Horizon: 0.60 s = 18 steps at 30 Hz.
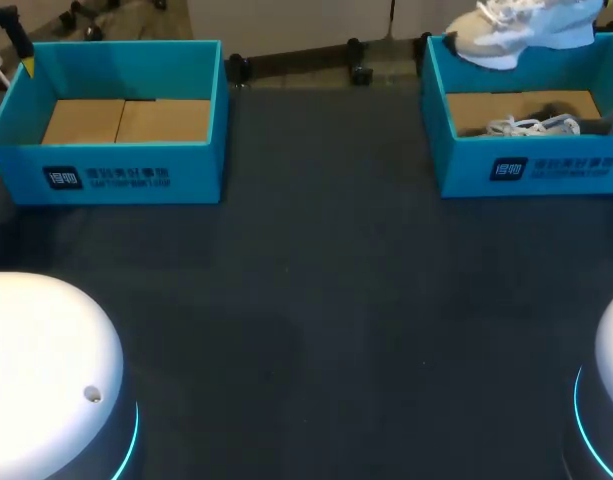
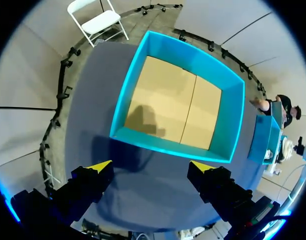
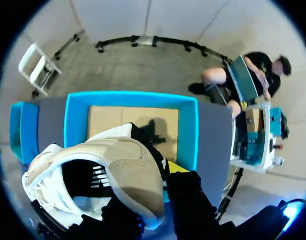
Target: Take the shoe out of the shoebox, open the shoe tongue, remove and reinsert the insole, then place the shoe into the shoebox
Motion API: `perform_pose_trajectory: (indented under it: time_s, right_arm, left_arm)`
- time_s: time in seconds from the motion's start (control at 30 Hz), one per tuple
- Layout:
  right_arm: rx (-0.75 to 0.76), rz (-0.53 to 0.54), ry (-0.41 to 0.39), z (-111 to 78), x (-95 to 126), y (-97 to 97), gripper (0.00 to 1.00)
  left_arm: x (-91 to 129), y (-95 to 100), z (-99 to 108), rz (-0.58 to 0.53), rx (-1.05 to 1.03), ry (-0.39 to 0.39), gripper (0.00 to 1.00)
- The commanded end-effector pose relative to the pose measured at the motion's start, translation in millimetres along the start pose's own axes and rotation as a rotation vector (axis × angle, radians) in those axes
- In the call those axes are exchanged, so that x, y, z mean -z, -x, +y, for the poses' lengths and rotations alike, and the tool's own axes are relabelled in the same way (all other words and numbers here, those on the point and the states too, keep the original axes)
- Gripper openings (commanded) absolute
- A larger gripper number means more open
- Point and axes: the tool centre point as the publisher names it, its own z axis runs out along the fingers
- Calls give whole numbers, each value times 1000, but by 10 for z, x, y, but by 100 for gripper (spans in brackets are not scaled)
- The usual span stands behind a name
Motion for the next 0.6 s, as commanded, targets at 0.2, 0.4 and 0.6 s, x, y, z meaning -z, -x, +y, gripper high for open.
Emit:
perform_pose_trajectory:
  time_s: [0.2,0.4,0.6]
  right_arm:
    - [-373,-107,-34,253,-100,174,0]
    - [-384,-136,-6,255,-210,235,0]
    - [-386,-110,32,172,-298,271,0]
  left_arm:
    - [2,2,20,-1,1,-4,100]
    - [2,2,20,-1,1,-4,100]
    - [2,2,20,-1,1,-4,100]
